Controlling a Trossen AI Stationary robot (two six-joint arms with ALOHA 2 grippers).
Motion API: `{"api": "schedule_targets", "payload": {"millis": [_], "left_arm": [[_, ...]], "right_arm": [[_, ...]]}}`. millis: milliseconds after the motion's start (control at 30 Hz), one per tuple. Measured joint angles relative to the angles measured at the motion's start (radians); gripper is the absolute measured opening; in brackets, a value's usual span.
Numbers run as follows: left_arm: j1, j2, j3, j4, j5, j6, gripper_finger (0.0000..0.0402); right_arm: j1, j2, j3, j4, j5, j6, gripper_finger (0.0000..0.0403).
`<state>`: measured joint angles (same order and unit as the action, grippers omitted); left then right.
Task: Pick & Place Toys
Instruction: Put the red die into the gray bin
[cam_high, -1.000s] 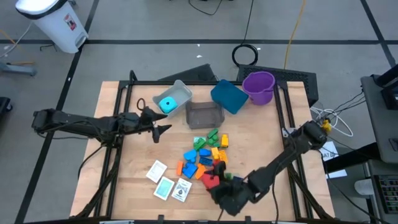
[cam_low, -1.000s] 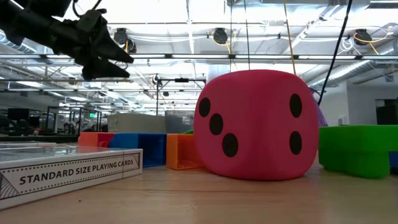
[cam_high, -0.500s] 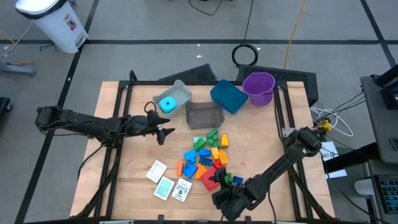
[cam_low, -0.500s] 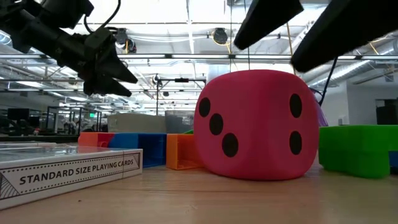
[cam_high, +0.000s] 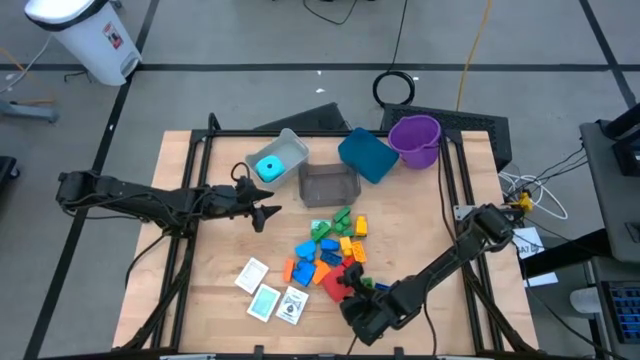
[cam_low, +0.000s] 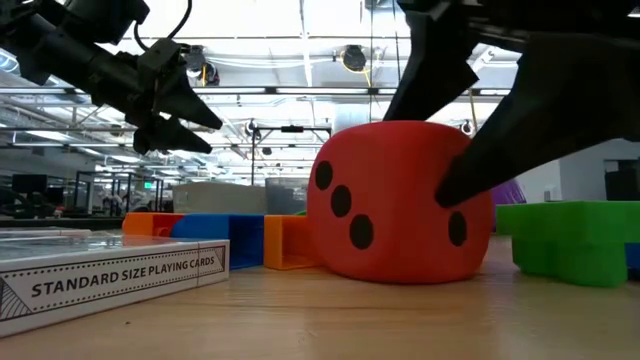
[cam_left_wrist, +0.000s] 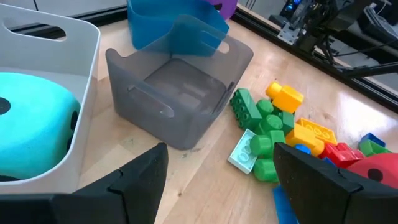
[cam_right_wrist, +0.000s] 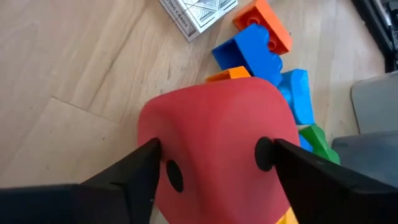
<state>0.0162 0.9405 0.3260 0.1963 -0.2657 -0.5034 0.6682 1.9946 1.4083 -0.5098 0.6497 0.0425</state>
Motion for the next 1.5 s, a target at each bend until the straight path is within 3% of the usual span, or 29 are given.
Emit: {"api": "schedule_targets", "payload": {"millis": [300,567,800,933,1200,1500], "left_arm": [[0.000,0.000,0.000,0.005,0.000,0.000,0.0296],[0.000,0.000,0.000,0.003,-0.001,-0.034,0.0296],[0.000,0.000,0.000,0.003,0.013,-0.029,0.0296],[0.000,0.000,0.000,0.034,0.078,-0.008,0.0296],[-0.085,0.000,-0.001,0.269,0.319,0.188,0.0296],[-0.379,0.052,0.000,0.444,0.311,0.637,0.0296]], "right_arm": [[0.000,0.000,-0.018,0.018,-0.004,0.007,0.0151],[0.014,-0.031,-0.026,0.092,0.037,-0.062,0.0146],[0.020,-0.142,-0.023,0.245,0.071,-0.044,0.0124],[0.020,-0.192,-0.023,0.271,0.074,-0.028,0.0123],[0.019,-0.243,-0.022,0.363,0.081,-0.062,0.0123],[-0.011,-0.242,-0.022,0.509,0.082,-0.137,0.0124]]}}
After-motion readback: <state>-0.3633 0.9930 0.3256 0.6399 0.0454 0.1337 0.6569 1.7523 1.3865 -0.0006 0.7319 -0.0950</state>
